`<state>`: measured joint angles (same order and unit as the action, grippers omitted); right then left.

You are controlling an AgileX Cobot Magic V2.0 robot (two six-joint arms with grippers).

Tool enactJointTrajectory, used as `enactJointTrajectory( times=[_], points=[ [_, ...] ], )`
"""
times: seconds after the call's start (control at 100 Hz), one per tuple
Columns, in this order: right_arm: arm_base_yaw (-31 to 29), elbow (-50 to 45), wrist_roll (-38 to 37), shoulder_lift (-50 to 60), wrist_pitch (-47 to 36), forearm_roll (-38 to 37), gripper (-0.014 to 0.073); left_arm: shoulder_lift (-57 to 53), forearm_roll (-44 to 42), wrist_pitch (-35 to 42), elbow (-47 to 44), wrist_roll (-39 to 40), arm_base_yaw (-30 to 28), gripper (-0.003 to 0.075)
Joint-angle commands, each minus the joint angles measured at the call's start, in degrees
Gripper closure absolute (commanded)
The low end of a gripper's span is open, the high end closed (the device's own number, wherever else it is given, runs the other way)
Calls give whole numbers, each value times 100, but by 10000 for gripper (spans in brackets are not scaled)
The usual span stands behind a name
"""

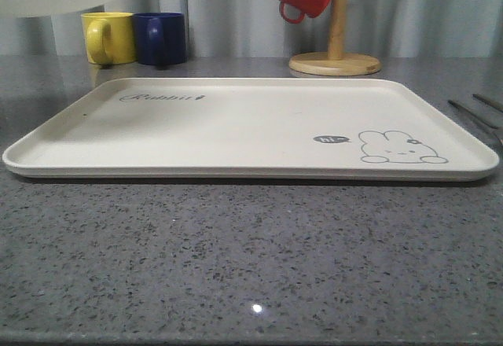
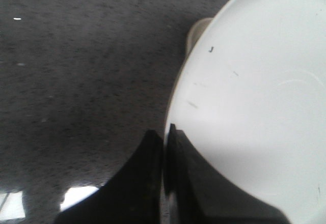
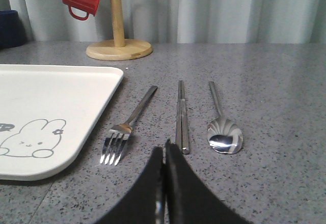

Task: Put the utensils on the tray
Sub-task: 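Carry the white plate onto the tray and release it, then raise the left gripper away from the plate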

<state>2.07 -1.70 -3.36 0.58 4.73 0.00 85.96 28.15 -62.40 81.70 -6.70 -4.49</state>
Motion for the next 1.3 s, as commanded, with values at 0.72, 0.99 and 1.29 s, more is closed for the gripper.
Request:
enactJointTrajectory(
  times=[0.72, 0.99, 1.29],
  points=[
    [-44, 13, -5, 102, -473, 0, 662, 1213, -5, 662, 197, -125, 1327, 543],
    [-44, 13, -5, 102, -473, 0, 662, 1002, -279, 1062, 303, -125, 1351, 452],
    [-44, 13, -5, 102, -473, 0, 662, -352, -2233, 2234, -165, 773, 1591, 740]
  ],
)
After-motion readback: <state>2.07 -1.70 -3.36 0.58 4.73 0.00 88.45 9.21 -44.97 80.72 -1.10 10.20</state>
